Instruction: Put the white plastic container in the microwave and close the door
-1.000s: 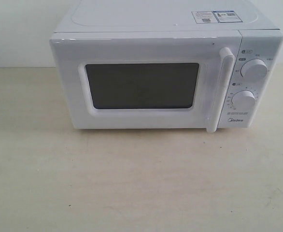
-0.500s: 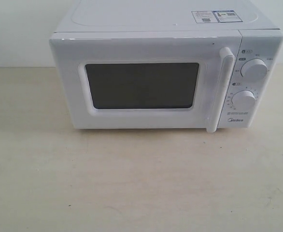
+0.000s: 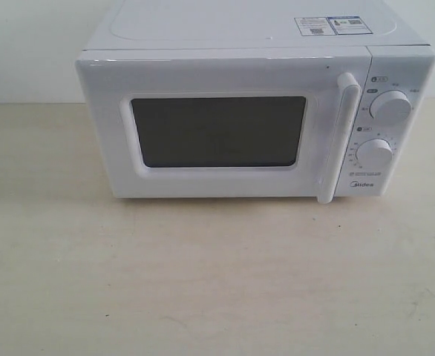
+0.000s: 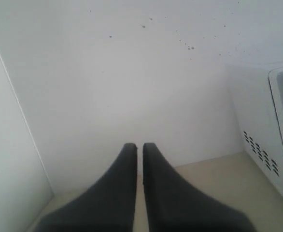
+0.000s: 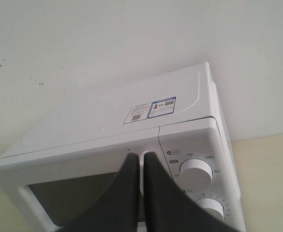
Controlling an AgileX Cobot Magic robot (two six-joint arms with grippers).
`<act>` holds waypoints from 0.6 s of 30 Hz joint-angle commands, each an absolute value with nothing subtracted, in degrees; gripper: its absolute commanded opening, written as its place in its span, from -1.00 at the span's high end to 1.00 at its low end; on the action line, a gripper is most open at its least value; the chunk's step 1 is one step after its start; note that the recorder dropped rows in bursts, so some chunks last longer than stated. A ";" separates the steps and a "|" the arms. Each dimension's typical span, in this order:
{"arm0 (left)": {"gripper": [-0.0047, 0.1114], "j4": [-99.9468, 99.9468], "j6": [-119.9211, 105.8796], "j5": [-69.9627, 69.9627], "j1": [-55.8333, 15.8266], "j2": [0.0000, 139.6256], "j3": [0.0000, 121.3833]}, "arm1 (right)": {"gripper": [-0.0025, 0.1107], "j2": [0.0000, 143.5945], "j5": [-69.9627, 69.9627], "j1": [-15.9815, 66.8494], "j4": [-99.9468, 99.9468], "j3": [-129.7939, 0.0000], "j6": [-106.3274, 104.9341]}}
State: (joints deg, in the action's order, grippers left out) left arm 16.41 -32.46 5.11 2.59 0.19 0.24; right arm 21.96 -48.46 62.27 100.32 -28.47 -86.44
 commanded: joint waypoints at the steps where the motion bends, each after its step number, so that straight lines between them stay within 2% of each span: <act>1: 0.84 17.09 -33.04 -0.38 2.80 0.00 0.00 | 0.96 21.84 -48.55 62.50 99.95 -28.66 -86.90; 6: 0.84 16.70 -33.04 -11.42 2.80 0.00 0.00 | 0.96 21.84 -48.55 62.50 99.95 -28.66 -86.90; 18: 0.84 9.56 -12.09 -16.52 2.80 0.00 0.00 | 0.96 21.84 -48.56 62.50 99.95 -28.66 -86.79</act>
State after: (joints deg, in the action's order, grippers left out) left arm 11.39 -18.09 -15.93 2.59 0.19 0.23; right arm 21.96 -48.46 62.27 100.44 -28.47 -86.44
